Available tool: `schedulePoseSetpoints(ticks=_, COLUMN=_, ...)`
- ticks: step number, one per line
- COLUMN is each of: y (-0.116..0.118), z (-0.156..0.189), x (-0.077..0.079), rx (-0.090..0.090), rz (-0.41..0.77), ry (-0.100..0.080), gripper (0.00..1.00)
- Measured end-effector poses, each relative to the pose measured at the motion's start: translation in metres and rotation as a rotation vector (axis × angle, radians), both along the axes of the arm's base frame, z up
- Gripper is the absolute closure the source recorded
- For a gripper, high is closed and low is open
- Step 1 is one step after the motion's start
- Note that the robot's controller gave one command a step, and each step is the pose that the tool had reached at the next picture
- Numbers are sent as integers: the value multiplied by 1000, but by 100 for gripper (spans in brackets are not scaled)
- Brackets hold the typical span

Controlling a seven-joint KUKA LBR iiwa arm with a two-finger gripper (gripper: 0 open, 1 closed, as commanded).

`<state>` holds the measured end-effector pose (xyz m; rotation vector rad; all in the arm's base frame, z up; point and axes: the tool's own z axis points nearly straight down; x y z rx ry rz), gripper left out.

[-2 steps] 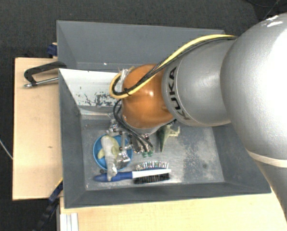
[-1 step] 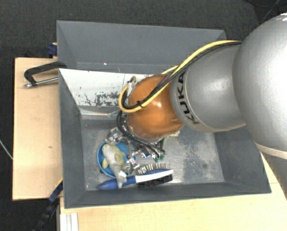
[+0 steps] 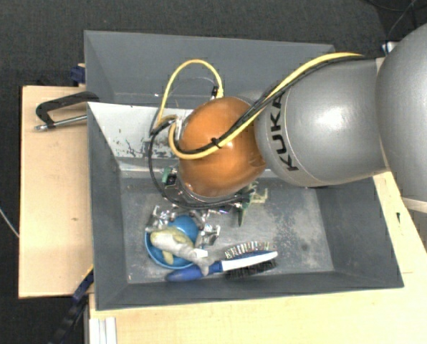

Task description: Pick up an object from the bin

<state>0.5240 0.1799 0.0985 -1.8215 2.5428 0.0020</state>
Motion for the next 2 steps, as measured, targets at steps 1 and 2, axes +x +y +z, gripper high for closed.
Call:
schedulePoseSetpoints(ticks=1, y=-1, z=0, x=0, rx=-3, rz=-2, ry=4, gripper=100)
schedulePoseSetpoints(ticks=2, y=-1, z=134, x=29, rx=-2, rz=14, ry=-5, gripper=100)
